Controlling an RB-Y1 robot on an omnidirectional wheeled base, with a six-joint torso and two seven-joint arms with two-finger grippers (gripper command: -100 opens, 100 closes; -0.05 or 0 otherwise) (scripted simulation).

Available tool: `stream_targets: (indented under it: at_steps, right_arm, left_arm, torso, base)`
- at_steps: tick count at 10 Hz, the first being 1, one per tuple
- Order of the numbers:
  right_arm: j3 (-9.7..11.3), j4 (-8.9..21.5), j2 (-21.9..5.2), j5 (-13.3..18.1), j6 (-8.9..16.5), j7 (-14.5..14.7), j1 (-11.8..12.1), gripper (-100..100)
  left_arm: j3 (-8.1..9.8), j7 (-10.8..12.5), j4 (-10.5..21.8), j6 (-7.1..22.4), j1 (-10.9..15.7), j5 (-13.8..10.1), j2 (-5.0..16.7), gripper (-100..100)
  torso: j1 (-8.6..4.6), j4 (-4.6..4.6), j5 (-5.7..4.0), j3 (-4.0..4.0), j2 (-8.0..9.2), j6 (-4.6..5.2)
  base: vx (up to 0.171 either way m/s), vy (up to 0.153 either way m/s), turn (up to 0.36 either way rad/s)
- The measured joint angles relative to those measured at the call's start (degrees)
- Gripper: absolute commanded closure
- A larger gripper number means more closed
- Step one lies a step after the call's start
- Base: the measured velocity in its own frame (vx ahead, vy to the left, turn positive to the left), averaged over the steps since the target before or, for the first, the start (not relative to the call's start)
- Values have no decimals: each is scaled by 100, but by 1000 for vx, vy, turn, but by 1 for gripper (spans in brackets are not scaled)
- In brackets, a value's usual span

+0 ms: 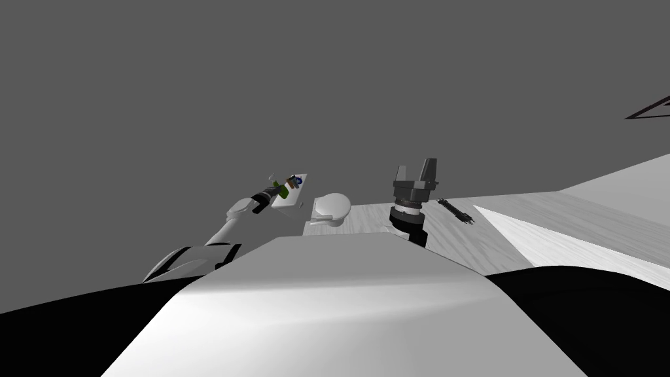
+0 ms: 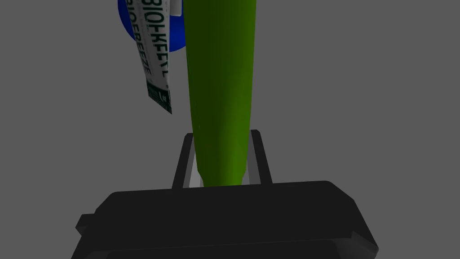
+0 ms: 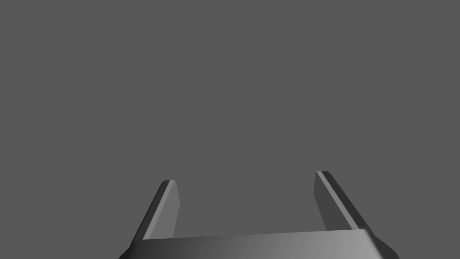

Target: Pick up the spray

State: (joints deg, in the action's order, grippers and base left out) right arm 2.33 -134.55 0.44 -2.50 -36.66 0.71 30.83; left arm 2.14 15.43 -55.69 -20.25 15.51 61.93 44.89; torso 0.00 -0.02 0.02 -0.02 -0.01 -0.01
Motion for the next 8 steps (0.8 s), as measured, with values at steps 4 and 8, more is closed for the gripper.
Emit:
stream_targets:
  at_steps: [4, 8]
  right_arm:
    - [0, 0, -1, 0, 0, 0, 0, 0]
    - [-1, 0, -1, 0, 0, 0, 0, 0]
  left_arm:
    - [-4, -134, -139, 125, -152, -150, -67, 100]
    - [11, -532, -758, 388, -737, -469, -171, 100]
  torso:
    - [17, -1, 4, -8, -16, 5]
    - [56, -30, 29, -36, -44, -7]
  base:
    - [37, 30, -25]
    - [54, 57, -22]
